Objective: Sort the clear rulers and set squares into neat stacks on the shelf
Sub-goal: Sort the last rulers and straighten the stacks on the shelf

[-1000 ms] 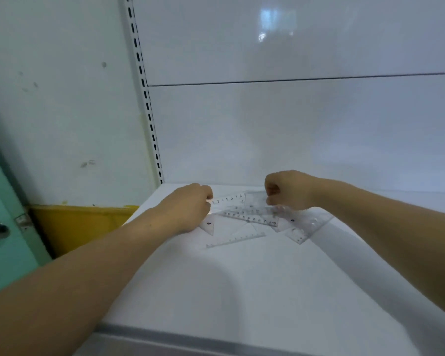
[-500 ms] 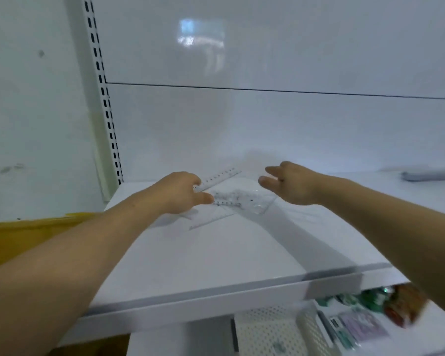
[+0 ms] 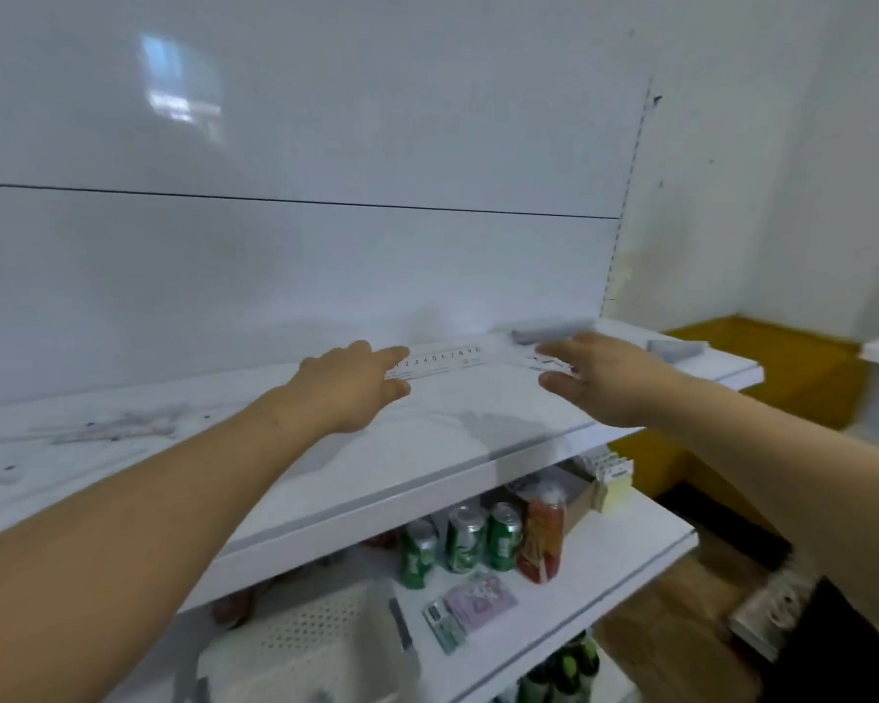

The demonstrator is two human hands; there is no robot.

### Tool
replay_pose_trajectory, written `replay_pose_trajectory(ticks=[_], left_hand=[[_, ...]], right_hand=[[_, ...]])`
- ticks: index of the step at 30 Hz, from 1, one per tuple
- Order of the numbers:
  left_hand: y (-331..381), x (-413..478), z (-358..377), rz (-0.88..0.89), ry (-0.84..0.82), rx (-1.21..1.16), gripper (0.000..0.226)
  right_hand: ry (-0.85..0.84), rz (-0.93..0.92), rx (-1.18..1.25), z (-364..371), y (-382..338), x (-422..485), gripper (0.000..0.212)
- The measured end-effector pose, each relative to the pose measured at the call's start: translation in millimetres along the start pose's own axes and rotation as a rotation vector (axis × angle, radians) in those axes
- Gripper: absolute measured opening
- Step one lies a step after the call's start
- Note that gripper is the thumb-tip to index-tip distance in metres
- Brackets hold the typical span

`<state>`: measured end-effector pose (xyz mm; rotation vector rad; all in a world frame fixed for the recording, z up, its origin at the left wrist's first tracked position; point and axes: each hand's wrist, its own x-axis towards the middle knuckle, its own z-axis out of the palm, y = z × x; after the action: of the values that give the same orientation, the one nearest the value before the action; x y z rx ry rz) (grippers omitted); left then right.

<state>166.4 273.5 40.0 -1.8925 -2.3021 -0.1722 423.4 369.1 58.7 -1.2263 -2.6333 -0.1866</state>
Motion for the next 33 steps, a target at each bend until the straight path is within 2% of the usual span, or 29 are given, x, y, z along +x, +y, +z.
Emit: replay_pose_trajectory(ticks=[4, 7, 9, 15, 21, 22, 25, 26, 33], left_hand=[[87.9, 50.8, 13.2, 0.04, 0.023, -0.005, 0.044], [132.9, 83.7, 21.5, 0.06, 0.079, -0.128, 0.03], [151.1, 102.8, 24.8, 0.07, 0.099, -0.206, 0.033], [162.9, 155.5, 30.2, -0.029, 0.062, -0.174, 0.046], [143.2, 229.4, 40.3, -0.099, 0.005, -0.142, 0.051], [141.7, 243.0, 40.6, -0.099, 0.011, -0.146, 0.046], [138.2, 280.6, 44.0, -0.108, 0.051, -0.198, 0.008], [137.9, 290.5, 45.5, -0.123, 0.057, -0.22, 0.007], [136.3, 324.5, 57.0, -0.153, 0.08, -0.294, 0.042]], right_hand=[[0.008, 0.098, -0.017, -2.6, 95.0, -29.2, 0.054], [0.002, 0.118, -0.008, -2.9, 146.3, -39.5, 0.055], [-0.001, 0.133, 0.042, -1.4, 170.9, -39.2, 0.054], [0.009, 0.148, 0.102, 20.6, 218.8, -0.8, 0.052], [-0.022, 0.131, 0.203, 45.8, 251.4, 91.4, 0.045], [-0.032, 0.115, 0.208, 50.1, 257.0, 109.0, 0.045], [-0.059, 0.057, 0.202, 60.8, 271.2, 157.3, 0.042], [-0.064, 0.031, 0.195, 64.0, 275.0, 172.2, 0.041], [-0.133, -0.144, 0.276, 86.7, 273.8, 267.5, 0.042]])
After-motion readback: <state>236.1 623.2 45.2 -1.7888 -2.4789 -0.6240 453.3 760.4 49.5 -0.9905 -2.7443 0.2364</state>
